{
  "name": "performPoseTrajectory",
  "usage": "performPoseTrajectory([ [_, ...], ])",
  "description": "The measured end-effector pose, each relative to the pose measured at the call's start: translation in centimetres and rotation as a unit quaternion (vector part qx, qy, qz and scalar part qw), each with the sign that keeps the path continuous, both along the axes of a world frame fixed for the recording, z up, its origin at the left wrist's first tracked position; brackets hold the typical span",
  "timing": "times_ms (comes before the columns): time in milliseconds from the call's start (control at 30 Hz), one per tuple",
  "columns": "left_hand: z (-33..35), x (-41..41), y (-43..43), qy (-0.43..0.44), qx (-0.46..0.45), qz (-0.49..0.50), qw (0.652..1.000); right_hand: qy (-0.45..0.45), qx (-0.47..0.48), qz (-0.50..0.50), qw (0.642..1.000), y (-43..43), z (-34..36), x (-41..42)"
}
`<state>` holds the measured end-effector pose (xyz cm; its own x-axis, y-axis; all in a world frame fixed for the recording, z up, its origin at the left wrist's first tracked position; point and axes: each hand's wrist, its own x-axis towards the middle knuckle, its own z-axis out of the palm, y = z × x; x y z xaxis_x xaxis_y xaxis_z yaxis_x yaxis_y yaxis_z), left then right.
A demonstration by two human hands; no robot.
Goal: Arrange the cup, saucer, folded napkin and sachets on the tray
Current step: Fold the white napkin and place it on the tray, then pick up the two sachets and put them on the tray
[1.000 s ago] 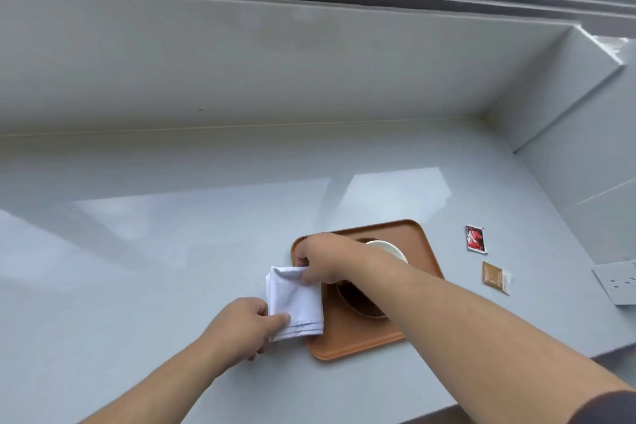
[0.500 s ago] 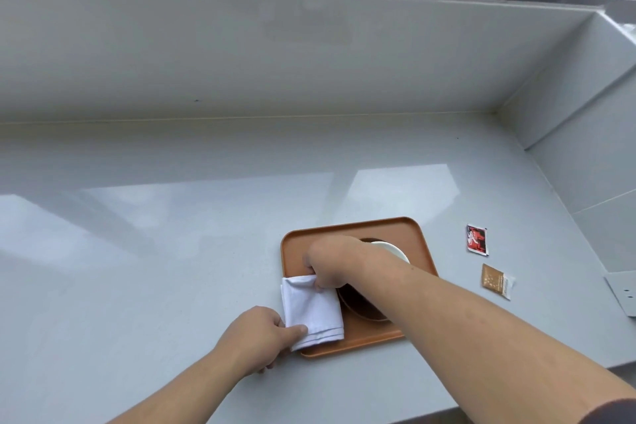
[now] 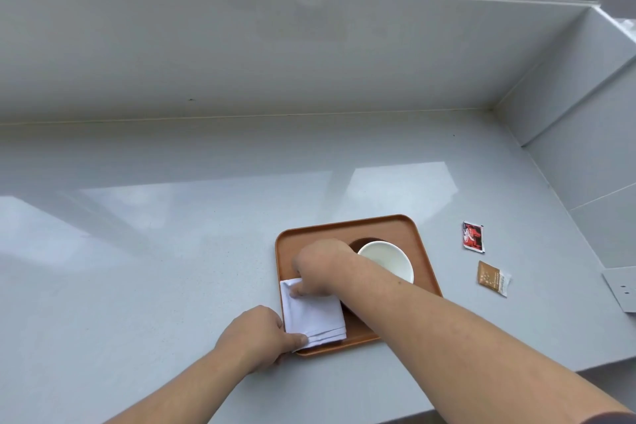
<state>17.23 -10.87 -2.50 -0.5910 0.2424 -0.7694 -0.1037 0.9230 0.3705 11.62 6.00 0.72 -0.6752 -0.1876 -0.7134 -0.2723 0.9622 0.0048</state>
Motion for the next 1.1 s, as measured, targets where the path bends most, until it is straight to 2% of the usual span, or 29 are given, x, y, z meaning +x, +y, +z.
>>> performPoseTrajectory([
  [433,0.2,-0.1,0.0,-0.007,-0.006,-0.008,1.000,0.060,0.012,-0.027,0.998,-0.6,-0.3,0.6],
  [567,1.6,-1.9,0.5,0.069,-0.014,-0.044,0.997,0.139,-0.048,-0.039,0.988,0.2,0.5,1.0],
  [700,3.7,-4.9,2.4,0.203,0.030,-0.026,0.978,0.269,-0.117,-0.104,0.950,2.9,2.5,1.5],
  [833,5.6,-7.0,6.8,0.263,0.070,-0.055,0.961,0.358,-0.152,-0.193,0.901,8.3,4.4,3.3],
  [1000,7.1,-7.4,14.6,0.292,0.105,-0.143,0.940,0.397,-0.146,-0.320,0.848,17.2,5.3,7.6],
  [1100,7.4,-6.4,19.7,0.313,0.124,-0.227,0.914,0.390,-0.127,-0.370,0.834,22.1,4.6,11.1],
])
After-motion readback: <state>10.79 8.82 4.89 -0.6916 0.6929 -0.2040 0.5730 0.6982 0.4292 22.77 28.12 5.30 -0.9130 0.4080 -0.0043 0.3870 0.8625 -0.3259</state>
